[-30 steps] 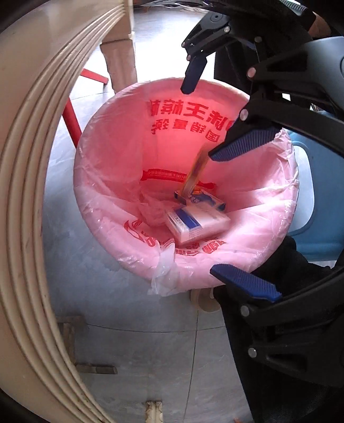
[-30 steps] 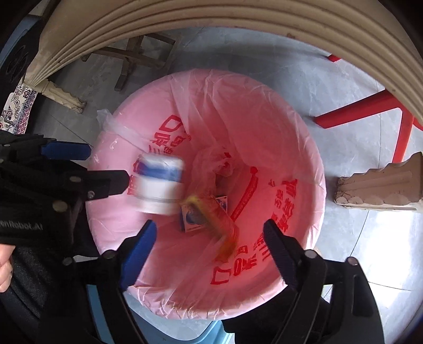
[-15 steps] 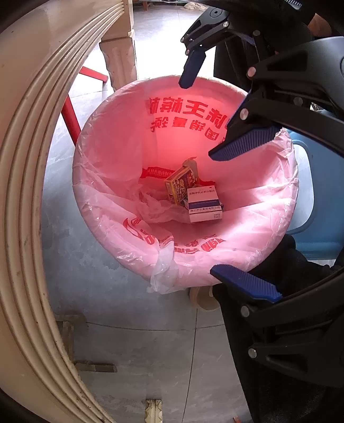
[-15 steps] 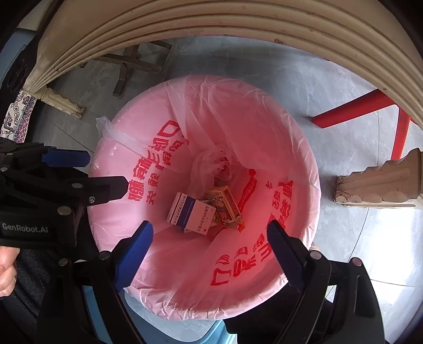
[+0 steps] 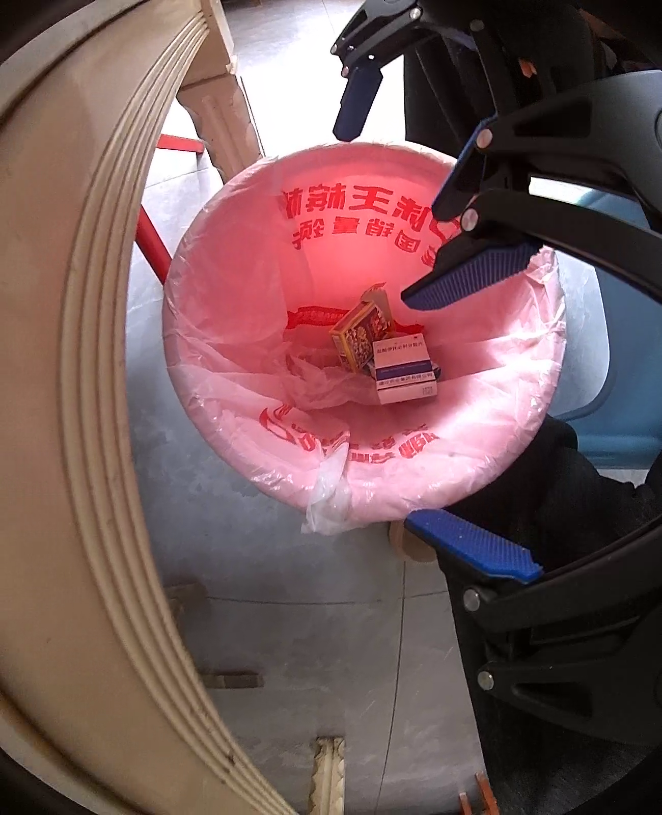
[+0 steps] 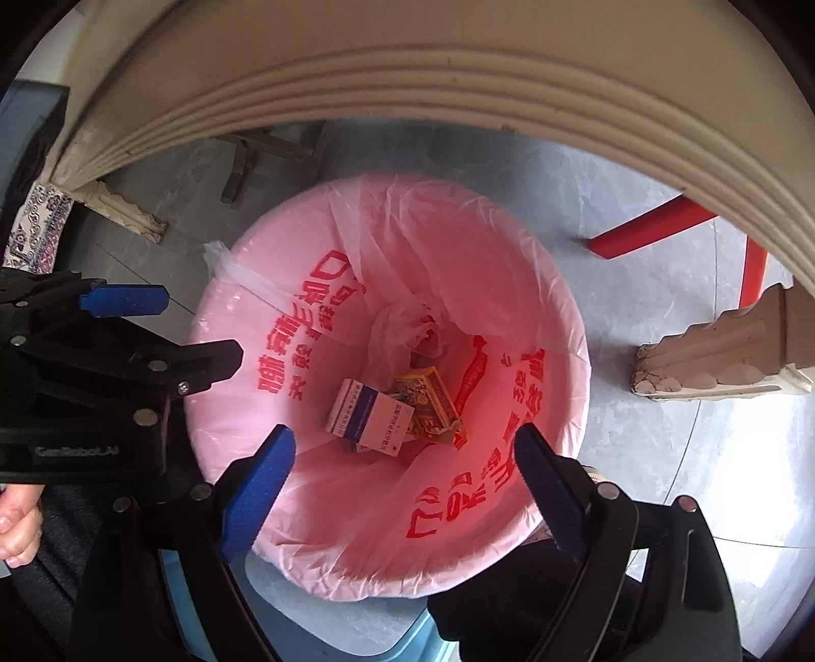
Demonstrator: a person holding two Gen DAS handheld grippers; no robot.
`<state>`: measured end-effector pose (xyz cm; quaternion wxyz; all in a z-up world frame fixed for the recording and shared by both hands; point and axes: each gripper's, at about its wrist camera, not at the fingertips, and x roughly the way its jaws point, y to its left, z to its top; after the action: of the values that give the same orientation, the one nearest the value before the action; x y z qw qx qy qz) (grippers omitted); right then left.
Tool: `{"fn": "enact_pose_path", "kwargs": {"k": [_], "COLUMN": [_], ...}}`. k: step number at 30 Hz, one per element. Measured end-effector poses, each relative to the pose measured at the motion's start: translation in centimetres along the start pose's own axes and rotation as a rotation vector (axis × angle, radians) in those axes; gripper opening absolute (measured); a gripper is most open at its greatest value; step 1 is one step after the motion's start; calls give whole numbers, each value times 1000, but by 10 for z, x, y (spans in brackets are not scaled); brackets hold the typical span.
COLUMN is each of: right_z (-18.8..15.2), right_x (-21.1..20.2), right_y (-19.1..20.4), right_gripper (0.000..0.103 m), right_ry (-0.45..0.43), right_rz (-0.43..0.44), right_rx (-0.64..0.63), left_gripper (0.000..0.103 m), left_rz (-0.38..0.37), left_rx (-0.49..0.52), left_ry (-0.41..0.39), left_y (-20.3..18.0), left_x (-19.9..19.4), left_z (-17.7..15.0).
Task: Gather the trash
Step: 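Open both tools over the pink bin to drop both boxes, then move the left tool to the red block while the right tool reaches the yellow wrapper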
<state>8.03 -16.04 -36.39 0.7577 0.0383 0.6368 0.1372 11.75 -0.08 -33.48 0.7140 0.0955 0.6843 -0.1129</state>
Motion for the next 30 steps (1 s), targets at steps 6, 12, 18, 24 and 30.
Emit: {"fn": "enact_pose_path", "kwargs": {"k": [6,12,18,24,30], "right_z": [-3,-3,-3,11,41], "right_x": [-44,-112,-194,-282,-321], "right_y": [13,33,47,40,25], "right_gripper": [86,86,86,86,88], "right_ry": [-82,-198,-318,-493,-574], "right_rz": [27,36,64,64,1], "right_rx": [-22,-83,-152,-157,-174], "left_gripper": [79,79,79,81,84], "left_rz": [-8,12,58,101,68], "left_rx": [20,62,70,99,172], "left_ry": [-64,-155,-283,-407,-444], "left_y": [0,3,17,16,-2], "left_x": [-38,-101,-185,-242,-261], "left_z": [-15,-27,-26,-15,4]}}
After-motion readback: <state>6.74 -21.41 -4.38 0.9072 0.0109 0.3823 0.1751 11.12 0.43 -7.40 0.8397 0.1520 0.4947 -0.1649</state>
